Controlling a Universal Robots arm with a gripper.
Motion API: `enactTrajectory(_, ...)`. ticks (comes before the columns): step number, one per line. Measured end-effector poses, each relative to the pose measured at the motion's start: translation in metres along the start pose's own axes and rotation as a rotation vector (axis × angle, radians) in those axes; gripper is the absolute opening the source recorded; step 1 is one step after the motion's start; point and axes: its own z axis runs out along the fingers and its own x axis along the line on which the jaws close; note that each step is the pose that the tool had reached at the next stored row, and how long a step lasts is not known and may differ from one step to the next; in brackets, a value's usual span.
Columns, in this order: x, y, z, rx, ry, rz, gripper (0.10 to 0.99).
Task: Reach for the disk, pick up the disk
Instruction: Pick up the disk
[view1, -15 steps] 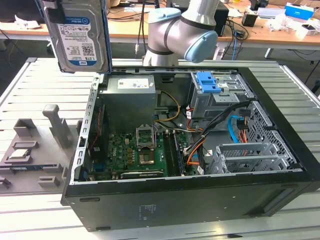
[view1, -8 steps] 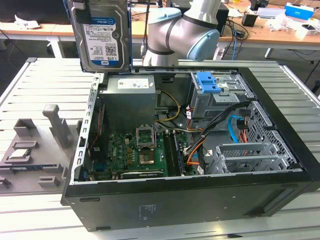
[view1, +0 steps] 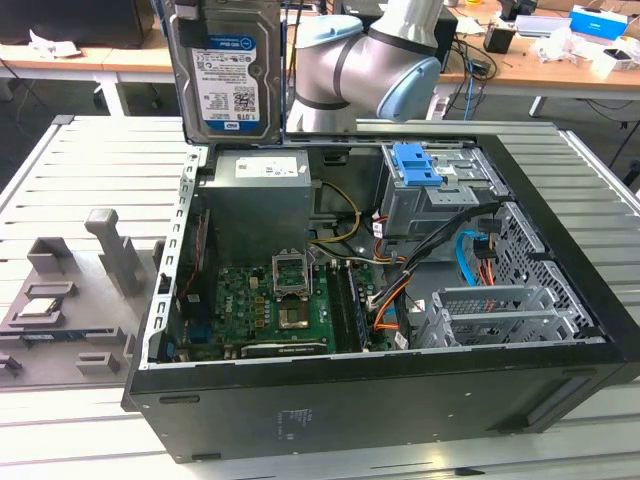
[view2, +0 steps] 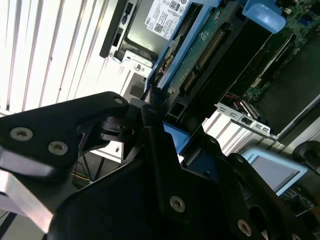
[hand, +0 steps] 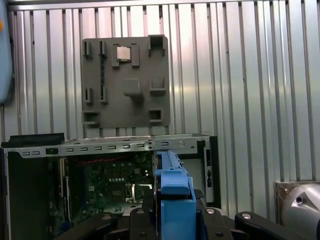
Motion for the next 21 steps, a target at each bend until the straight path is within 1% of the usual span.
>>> enactTrajectory(1,-0.0002,-0.0024,-0.0001,0.0,0.0,0.0,0.369)
enactTrajectory(3,-0.0007,-0.0109,-0.0004,0.0,-0.0001,0.0,0.369)
enactTrajectory(5,-0.001,-0.0164,-0.0006,0.0,-0.0001,0.0,0.369)
enactTrajectory(6,-0.0014,-0.0225,-0.0009,0.0,0.0,0.0,0.369)
enactTrajectory(8,-0.0017,-0.0286,-0.0012,0.0,0.0,0.0,0.369)
enactTrajectory(9,-0.002,-0.0334,-0.0014,0.0,0.0,0.0,0.369)
enactTrajectory(11,-0.0023,-0.0389,-0.0016,0.0,0.0,0.0,0.369)
enactTrajectory(13,-0.0028,-0.048,-0.002,0.0,0.0,0.0,0.369)
enactTrajectory(14,-0.0031,-0.0536,-0.0022,0.0,0.0,0.0,0.369)
enactTrajectory(18,-0.0037,-0.0649,-0.0026,0.0,-0.0001,0.0,0.369)
enactTrajectory(19,-0.004,-0.0702,-0.0029,0.0,0.0,0.0,0.369)
enactTrajectory(21,-0.0045,-0.078,-0.0032,0.0,0.0,0.0,0.369)
